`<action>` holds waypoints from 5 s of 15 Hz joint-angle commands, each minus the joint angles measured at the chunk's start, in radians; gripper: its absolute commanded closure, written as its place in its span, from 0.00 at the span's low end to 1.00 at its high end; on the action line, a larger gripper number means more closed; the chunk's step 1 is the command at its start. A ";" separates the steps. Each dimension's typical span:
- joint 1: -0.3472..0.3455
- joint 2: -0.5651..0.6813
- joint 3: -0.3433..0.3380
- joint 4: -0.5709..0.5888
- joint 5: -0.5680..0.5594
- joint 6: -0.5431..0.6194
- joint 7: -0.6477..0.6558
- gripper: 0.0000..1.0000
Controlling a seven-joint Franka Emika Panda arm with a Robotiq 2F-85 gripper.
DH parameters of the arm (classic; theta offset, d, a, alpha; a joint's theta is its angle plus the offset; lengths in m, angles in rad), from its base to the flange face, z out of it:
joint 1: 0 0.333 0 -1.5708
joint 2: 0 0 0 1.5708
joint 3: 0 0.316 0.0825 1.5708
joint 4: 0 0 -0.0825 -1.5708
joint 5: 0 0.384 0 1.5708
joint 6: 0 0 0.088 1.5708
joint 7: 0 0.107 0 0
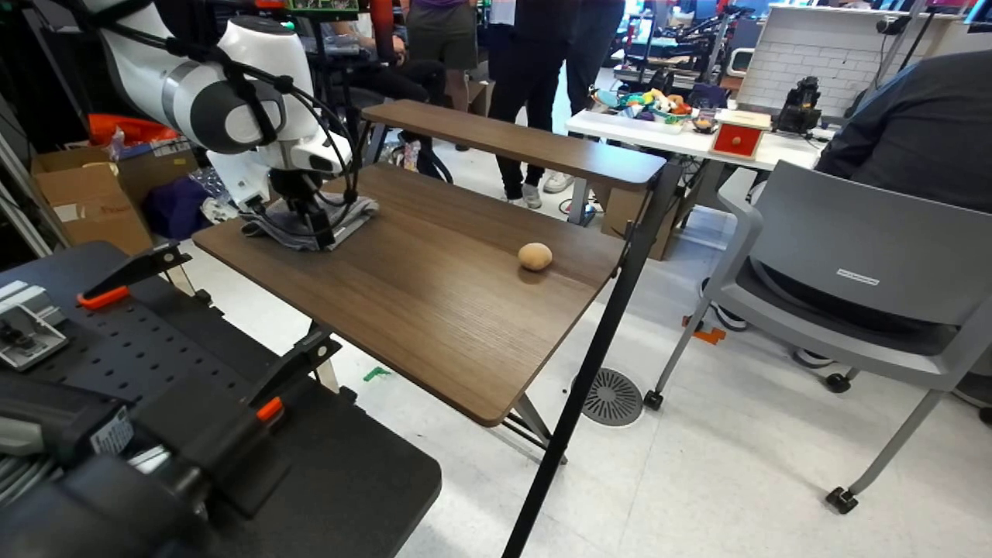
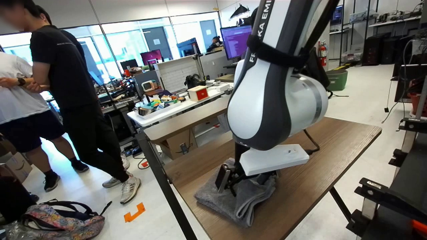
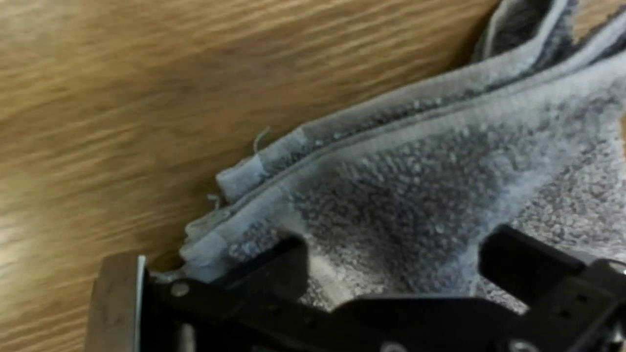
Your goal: Move the ball to the right and use the cloth to wipe the table
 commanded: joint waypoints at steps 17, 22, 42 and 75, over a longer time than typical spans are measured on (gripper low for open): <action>0.042 -0.072 -0.022 -0.212 -0.019 -0.020 -0.075 0.00; 0.077 -0.062 -0.149 -0.184 -0.024 -0.025 -0.017 0.00; 0.126 0.088 -0.584 -0.080 -0.056 -0.135 0.265 0.00; 0.123 0.111 -0.143 0.149 0.053 0.009 0.241 0.00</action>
